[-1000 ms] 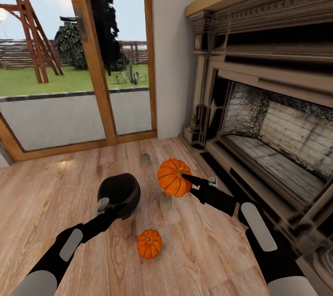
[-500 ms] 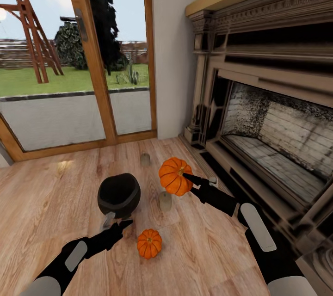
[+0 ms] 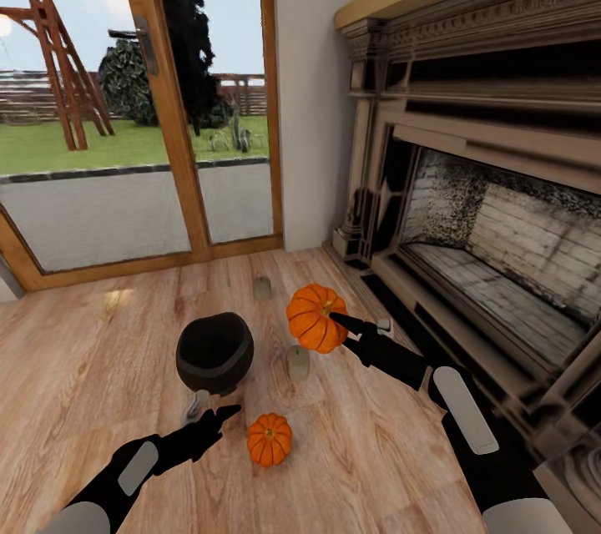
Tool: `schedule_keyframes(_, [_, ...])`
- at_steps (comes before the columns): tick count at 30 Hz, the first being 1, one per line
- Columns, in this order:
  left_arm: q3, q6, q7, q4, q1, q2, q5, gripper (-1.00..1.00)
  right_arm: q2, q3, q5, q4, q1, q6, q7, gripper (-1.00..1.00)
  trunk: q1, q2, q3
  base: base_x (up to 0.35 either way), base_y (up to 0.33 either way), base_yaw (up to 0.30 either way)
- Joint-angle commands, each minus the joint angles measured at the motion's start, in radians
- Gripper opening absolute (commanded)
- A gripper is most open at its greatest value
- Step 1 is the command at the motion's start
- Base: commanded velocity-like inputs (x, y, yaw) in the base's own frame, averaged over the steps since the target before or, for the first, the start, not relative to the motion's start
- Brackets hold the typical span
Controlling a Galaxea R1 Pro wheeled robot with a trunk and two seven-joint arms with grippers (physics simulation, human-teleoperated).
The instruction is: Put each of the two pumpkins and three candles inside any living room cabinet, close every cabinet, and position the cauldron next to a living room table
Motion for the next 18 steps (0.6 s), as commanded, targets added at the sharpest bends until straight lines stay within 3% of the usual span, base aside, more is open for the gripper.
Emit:
schedule_keyframes(1, [0.004,0.008,-0.001,0.006,-0.001,0.0,0.003,1.0,-0.001,0.001,0.001,0.0,-0.001,-0.002,0.003,-1.0,0.0,0.0,-0.001,0.0,0.0,0.0])
schedule_keyframes(9, [0.005,-0.009,0.006,0.022,0.0,-0.021,-0.058,1.0,-0.001,0.002,0.001,-0.001,-0.001,-0.011,0.002,-1.0,0.0,0.0,-0.001,0.0,0.0,0.0])
schedule_keyframes(13, [0.004,-0.069,0.001,0.023,0.0,-0.025,-0.065,1.0,-0.001,0.003,0.0,-0.008,-0.001,-0.011,0.003,-1.0,0.0,0.0,-0.001,0.0,0.0,0.0])
schedule_keyframes(18, [0.002,-0.083,-0.002,0.024,0.0,-0.022,-0.065,1.0,-0.001,0.004,0.001,-0.013,-0.001,-0.011,0.002,-1.0,0.0,0.0,-0.001,0.082,0.026,0.0])
